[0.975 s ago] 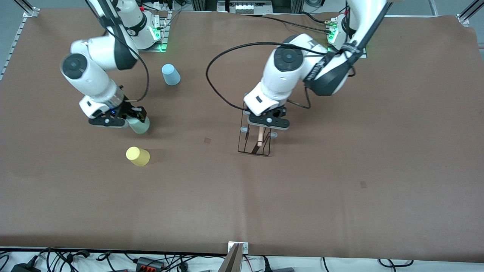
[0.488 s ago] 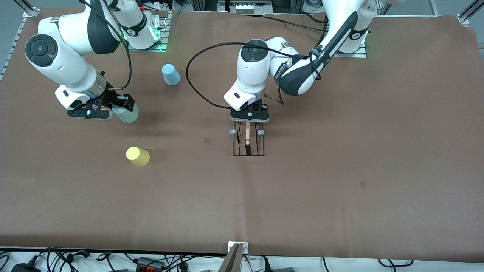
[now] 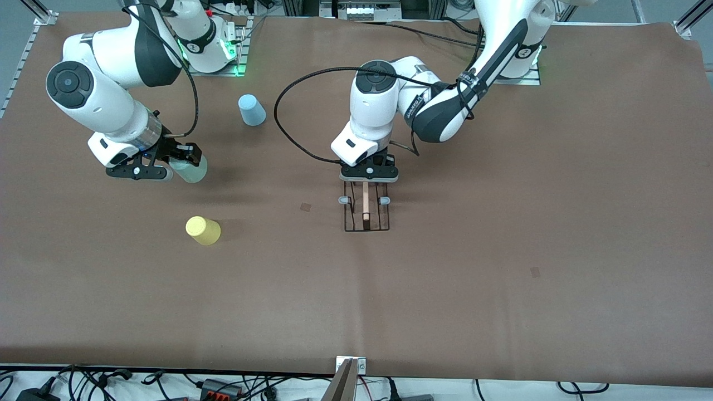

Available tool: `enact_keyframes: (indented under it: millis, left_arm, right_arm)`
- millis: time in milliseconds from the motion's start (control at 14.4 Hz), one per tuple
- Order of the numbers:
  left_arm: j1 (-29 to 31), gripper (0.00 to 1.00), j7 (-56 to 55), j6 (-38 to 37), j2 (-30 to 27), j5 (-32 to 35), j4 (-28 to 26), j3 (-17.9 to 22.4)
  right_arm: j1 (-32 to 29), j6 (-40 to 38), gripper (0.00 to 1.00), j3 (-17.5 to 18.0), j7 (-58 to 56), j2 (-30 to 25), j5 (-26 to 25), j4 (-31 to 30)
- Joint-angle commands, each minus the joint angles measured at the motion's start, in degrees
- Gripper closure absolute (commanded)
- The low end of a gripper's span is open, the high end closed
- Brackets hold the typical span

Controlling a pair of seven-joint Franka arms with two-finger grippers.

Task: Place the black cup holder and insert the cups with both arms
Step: 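Lower the rack with the left gripper while the right gripper lifts the cup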

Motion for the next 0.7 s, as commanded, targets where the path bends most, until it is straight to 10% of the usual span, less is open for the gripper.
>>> enact_keyframes:
  millis: [0, 627]
  left_arm:
    - [0.5, 0.0, 1.6, -1.2, -0.2, 2.8, 1.7, -0.2]
    - [11.4, 0.0, 44.0, -29.8, -10.6, 1.7, 2.1, -0.4]
  right_arm:
    - [0.1, -1.0, 0.88, 0.3, 0.2, 0.3, 0.2, 1.3]
    - [6.6, -5.7, 0.86, 8.2, 24.0, 0.5, 1.3, 8.7]
